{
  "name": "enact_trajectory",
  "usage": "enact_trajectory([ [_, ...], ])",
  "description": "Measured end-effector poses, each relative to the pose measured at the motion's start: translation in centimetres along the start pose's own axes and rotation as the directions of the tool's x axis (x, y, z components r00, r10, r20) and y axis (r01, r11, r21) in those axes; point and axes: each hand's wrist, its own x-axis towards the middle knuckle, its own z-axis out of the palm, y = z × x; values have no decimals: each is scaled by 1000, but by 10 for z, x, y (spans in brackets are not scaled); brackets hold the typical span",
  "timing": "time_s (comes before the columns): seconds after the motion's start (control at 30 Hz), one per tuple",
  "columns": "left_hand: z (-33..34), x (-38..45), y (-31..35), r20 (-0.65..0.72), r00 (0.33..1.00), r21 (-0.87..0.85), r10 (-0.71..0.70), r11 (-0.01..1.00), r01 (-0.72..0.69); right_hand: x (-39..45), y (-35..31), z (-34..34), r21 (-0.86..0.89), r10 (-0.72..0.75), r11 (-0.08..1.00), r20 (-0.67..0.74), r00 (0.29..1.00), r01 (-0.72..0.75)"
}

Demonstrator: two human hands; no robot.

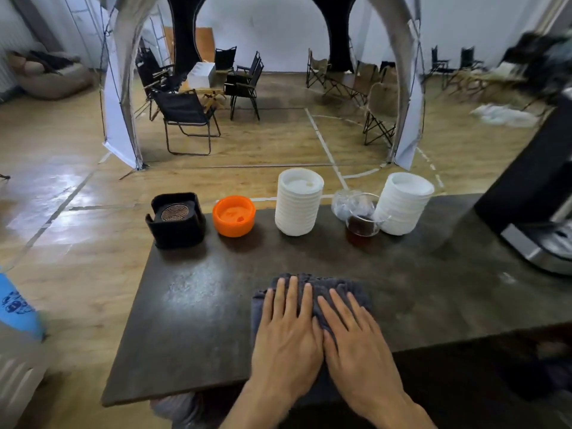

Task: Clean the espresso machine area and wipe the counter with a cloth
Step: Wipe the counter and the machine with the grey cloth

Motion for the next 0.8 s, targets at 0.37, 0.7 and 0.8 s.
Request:
enact_trajectory([
  [0.37, 36, 74, 138, 116, 914, -56, 389, 921, -385, -44, 139, -57, -91, 350, 933, 3, 937, -349],
  [0.7, 52, 140, 197, 41, 929, 8, 369, 929, -370, 0, 218, -78, 47, 354, 934, -9, 935, -353],
  [0.8, 52, 174, 232, 45, 954, 120, 298, 946, -301, 28, 258, -85, 58, 276, 960, -27, 961, -274],
])
